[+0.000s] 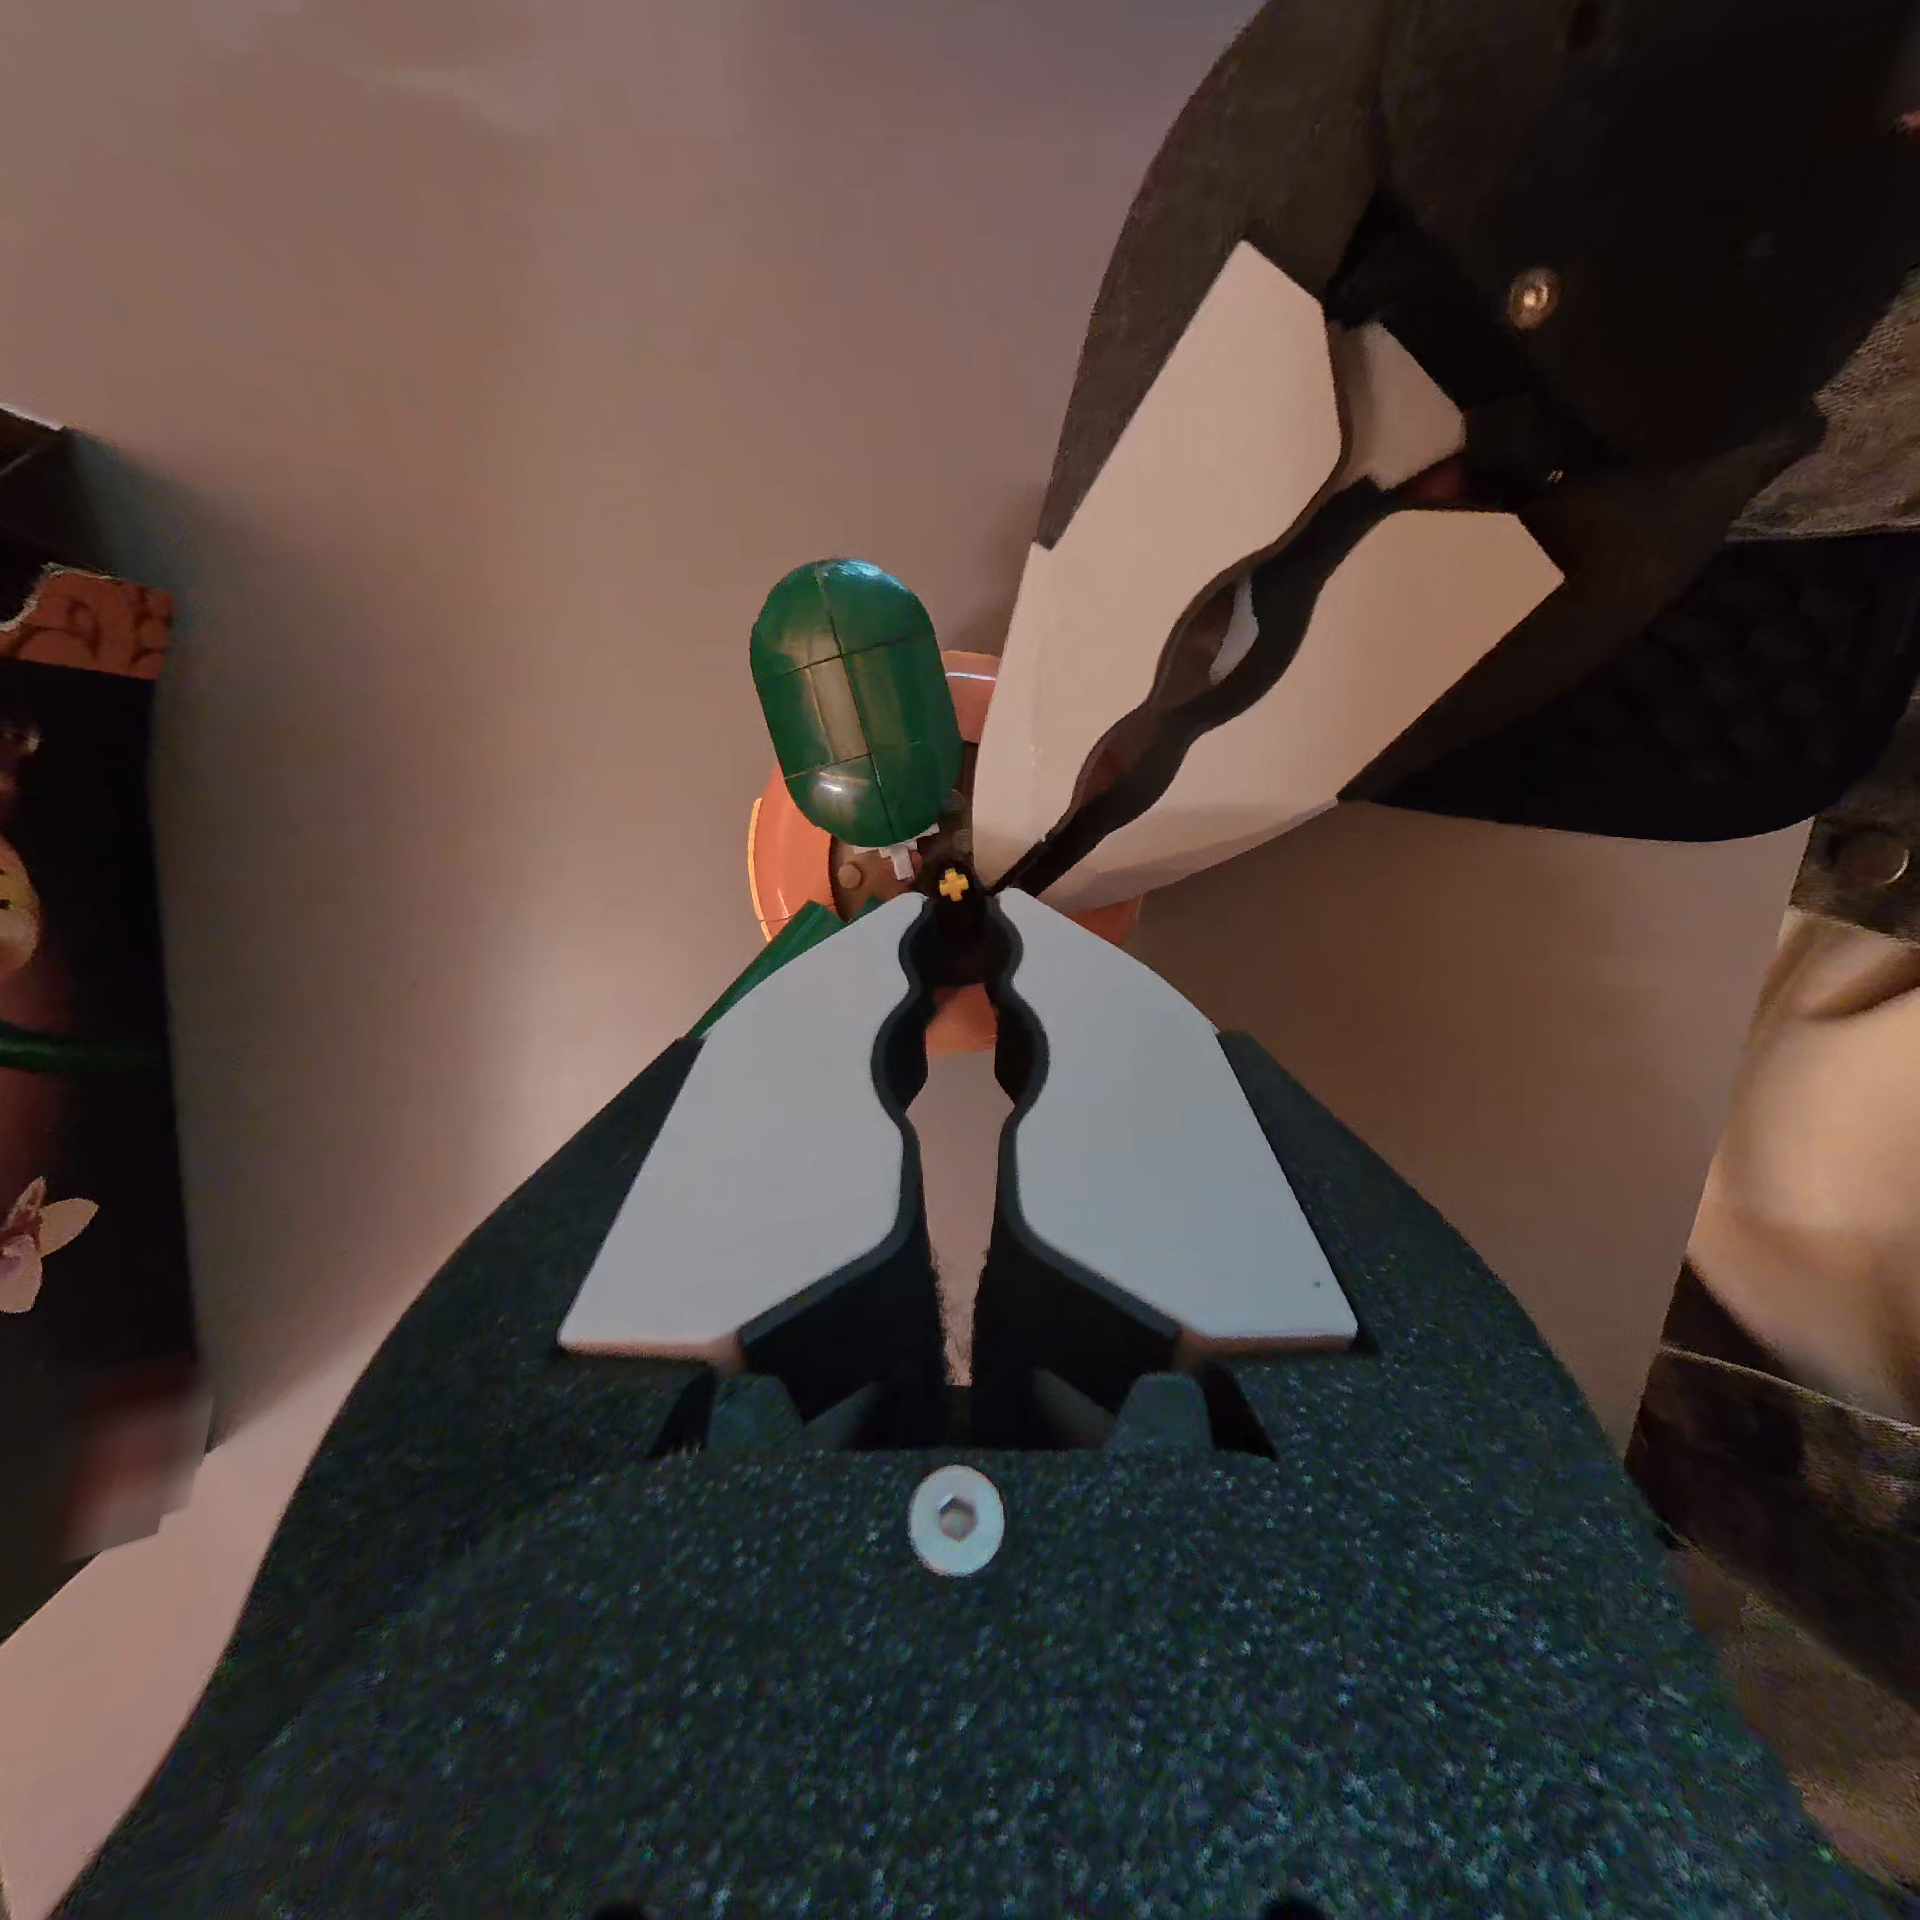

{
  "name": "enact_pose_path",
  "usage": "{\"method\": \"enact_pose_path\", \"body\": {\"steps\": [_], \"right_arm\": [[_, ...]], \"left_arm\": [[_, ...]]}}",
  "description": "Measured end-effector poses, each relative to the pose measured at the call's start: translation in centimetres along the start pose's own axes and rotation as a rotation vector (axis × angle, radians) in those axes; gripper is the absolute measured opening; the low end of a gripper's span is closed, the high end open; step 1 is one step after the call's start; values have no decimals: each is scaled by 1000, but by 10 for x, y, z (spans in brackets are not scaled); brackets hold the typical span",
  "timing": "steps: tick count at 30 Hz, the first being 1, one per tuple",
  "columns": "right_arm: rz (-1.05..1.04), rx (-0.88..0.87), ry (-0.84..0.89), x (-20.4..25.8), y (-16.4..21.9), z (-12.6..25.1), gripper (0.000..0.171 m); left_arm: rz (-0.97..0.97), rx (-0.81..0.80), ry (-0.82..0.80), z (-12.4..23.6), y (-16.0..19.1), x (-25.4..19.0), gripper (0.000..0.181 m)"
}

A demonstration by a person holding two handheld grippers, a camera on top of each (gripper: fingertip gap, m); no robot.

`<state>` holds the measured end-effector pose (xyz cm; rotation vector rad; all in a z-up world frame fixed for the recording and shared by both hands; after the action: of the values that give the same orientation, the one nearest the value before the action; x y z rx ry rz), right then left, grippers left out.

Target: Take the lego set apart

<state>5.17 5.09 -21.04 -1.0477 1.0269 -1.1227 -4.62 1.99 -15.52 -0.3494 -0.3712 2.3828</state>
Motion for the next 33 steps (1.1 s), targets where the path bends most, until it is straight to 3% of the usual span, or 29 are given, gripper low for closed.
{"method": "enact_pose_path", "body": {"steps": [18,22,29,31,33], "right_arm": [[-98,-37,-70,-6,4,3,1],[37,39,-12,-2,1,5,3],[458,136,209,18,-8,4,3],[410,108,196,18,-7,4,2],[191,52,112,8,-4,5,2]], "left_arm": [[-50,66,-13,-2,-6,-3,8],[-44,78,1,-2,-7,-2,8],[-36,116,10,-2,-10,-1,8],[-41,125,8,-2,-11,-2,8],[-43,113,9,-2,-11,-1,8]]}}
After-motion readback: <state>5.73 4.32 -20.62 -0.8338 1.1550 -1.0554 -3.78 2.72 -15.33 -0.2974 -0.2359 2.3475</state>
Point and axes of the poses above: each gripper's, where its closed fingertips meet, z back along the fingers, y out of its underside, x = y × z across the jaws, the point moved 8 cm from there along z, back along the fingers, and after that the axes turned 6 degrees about y, right-handed, at the moved point
